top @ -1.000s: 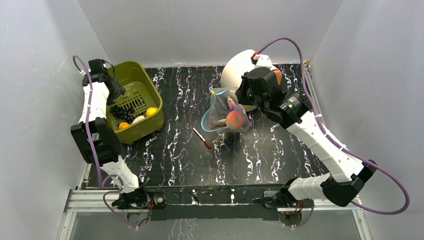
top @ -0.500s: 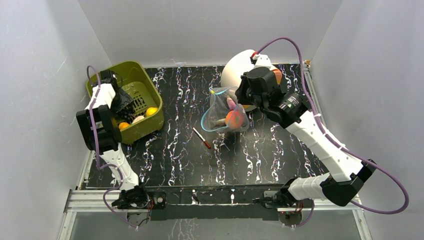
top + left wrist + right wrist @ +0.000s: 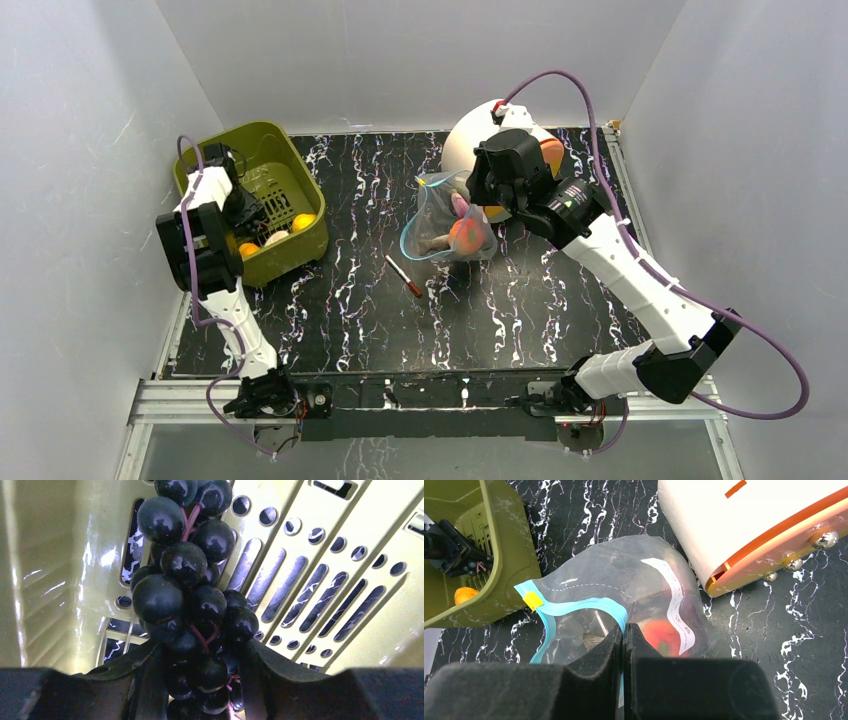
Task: Place the food in the zip-top bag and seal the zipper
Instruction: Pick up the fake fruit from the bin, then place the fake fruit in the zipper food storage bag, then move the bin to the center of the board.
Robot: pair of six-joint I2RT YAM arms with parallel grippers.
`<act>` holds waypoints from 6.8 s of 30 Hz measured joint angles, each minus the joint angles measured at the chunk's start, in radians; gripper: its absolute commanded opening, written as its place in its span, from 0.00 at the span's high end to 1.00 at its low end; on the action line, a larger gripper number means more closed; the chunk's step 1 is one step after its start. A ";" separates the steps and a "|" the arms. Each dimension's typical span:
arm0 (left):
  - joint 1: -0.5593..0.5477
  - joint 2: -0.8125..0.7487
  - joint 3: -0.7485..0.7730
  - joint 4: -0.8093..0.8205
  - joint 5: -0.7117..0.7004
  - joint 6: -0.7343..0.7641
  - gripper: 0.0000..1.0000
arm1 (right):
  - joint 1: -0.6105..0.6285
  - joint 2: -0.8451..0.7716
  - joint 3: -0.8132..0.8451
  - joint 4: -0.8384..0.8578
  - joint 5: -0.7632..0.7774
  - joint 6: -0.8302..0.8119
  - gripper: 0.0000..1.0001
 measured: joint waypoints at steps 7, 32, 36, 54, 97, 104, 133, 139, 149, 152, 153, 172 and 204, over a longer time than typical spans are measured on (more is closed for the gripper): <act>0.003 0.005 0.029 -0.012 0.000 0.007 0.73 | 0.000 0.010 0.002 0.000 -0.003 0.000 1.00; -0.049 -0.181 0.061 -0.020 0.082 -0.032 0.73 | 0.000 -0.003 0.001 -0.001 -0.044 0.045 1.00; -0.098 -0.214 0.061 -0.028 0.091 -0.037 0.73 | 0.000 -0.003 0.002 -0.001 -0.057 0.067 1.00; -0.233 -0.336 0.148 -0.105 0.157 -0.026 0.73 | 0.000 -0.003 0.002 -0.001 -0.087 0.115 1.00; -0.492 -0.544 0.058 -0.209 1.096 -0.010 0.73 | -0.035 0.135 -0.076 0.288 -0.189 -0.087 1.00; -0.579 -0.547 0.032 -0.190 1.140 -0.030 0.73 | -0.035 0.155 -0.076 0.312 -0.196 -0.108 1.00; -0.660 -0.495 -0.029 -0.151 1.189 -0.024 0.71 | -0.035 0.213 -0.034 0.309 -0.312 -0.063 1.00; -0.668 -0.494 -0.029 -0.221 1.093 -0.001 0.73 | -0.035 0.219 -0.018 0.304 -0.321 -0.051 1.00; -0.668 -0.441 -0.006 -0.217 0.872 -0.053 0.62 | -0.035 0.219 -0.021 0.306 -0.387 0.005 1.00; -0.668 -0.414 0.020 -0.195 0.810 -0.081 0.54 | -0.035 0.219 -0.021 0.306 -0.402 0.022 1.00; -0.669 -0.406 0.032 -0.193 0.785 -0.085 0.51 | -0.035 0.219 -0.021 0.307 -0.405 0.027 1.00; -0.670 -0.397 0.253 -0.267 0.541 -0.067 0.30 | -0.035 0.219 -0.021 0.295 -0.408 0.053 1.00; -0.391 -0.403 0.266 -0.315 -0.019 -0.019 0.41 | -0.035 0.116 -0.021 0.191 -0.386 -0.010 1.00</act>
